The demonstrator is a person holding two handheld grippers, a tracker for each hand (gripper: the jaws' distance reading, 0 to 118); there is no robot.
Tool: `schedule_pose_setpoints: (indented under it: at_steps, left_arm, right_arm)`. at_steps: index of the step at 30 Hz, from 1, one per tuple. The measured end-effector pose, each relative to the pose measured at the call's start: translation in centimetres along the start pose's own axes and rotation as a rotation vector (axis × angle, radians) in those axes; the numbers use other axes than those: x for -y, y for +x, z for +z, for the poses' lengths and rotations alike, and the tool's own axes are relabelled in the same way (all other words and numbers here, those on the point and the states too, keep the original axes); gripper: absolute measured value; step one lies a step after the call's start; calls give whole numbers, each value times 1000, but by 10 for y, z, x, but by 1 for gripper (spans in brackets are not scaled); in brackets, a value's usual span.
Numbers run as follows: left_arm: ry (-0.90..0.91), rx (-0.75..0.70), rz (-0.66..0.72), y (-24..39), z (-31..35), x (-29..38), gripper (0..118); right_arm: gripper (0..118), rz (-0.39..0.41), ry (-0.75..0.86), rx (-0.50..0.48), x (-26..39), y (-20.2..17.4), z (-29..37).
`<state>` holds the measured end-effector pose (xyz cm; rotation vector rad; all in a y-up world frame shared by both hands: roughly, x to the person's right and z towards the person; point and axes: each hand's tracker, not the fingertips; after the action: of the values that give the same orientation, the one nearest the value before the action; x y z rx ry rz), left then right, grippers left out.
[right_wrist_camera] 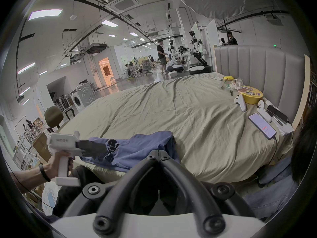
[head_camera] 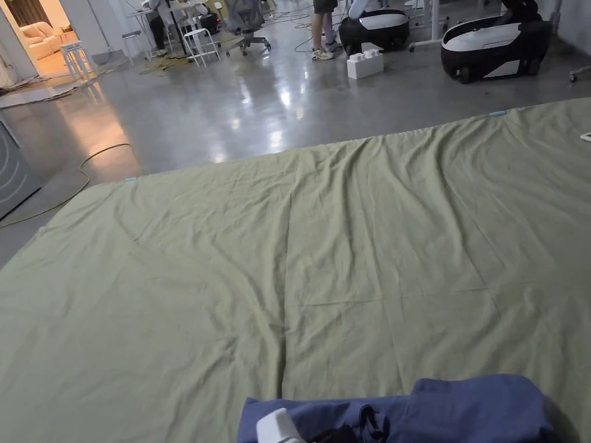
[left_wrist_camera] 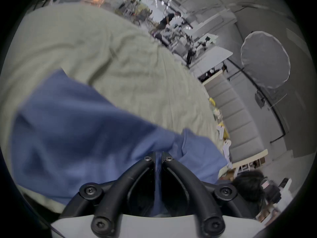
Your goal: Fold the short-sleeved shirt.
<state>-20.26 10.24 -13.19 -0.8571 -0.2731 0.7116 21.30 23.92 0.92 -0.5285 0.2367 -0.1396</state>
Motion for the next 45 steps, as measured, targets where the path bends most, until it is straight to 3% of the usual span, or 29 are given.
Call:
schedule_pose_setpoints:
  at_steps: [3,6,7,8,9,10,11,12,14,18,22,25,27,29,35,38,41,43,45]
  left_arm:
    - [-48,-161,-217,15,-29,18,4]
    - [-32,-133,-203,25,-17,7,4]
    - [-22,-91,-197,23,-11,2,10]
    - [42,-62,-179,18,2,-6,24]
    - [108,-68,-153,11,20,-18,58]
    - [167,-70,-121,2,39,-29,81]
    - [195,-66,-60,-8,53,-38,93]
    - [225,-44,3,-21,69,-48,94]
    - [257,-13,139,-53,95,-62,94]
    - [286,-138,353,-109,109,-53,92]
    - [190,104,480,-124,80,-33,87]
    - [244,137,442,-120,66,-25,44]
    - [224,69,453,-116,61,-23,12]
    - [232,116,456,-117,65,-27,12]
    - [370,35,405,-113,136,-54,12]
    - [391,-63,255,-106,178,-78,12]
    - [378,-246,1,-62,186,-86,12]
    - [355,-182,-111,-31,167,-74,12]
    - [298,-4,-65,7,133,-54,12]
  right_arm:
    - [0,-3,4,13,-1,2,2]
    - [0,-19,4,20,-1,6,1]
    - [0,-27,2,18,-1,8,-1]
    - [0,-34,-3,12,-2,9,-4]
    - [0,-32,-6,13,-3,8,-5]
    - [0,-26,-3,16,-3,6,-6]
    - [0,-25,0,15,-4,6,-7]
    - [0,-30,2,4,-4,6,-8]
    - [0,-38,1,-12,-3,6,-12]
    - [0,-22,-2,-4,-1,3,-13]
    - [0,-33,-9,-17,-2,3,-11]
    - [0,-9,-12,7,-5,2,-8]
    - [0,-12,-9,9,-6,3,-4]
    - [0,-18,-6,12,-7,4,-3]
    - [0,-24,0,10,-12,5,-6]
    - [0,-21,0,-6,-13,4,-13]
    - [0,-2,-7,-7,-12,4,-21]
    - [0,-5,-7,-5,-12,2,-23]
    - [0,-14,3,-13,-11,2,-20]
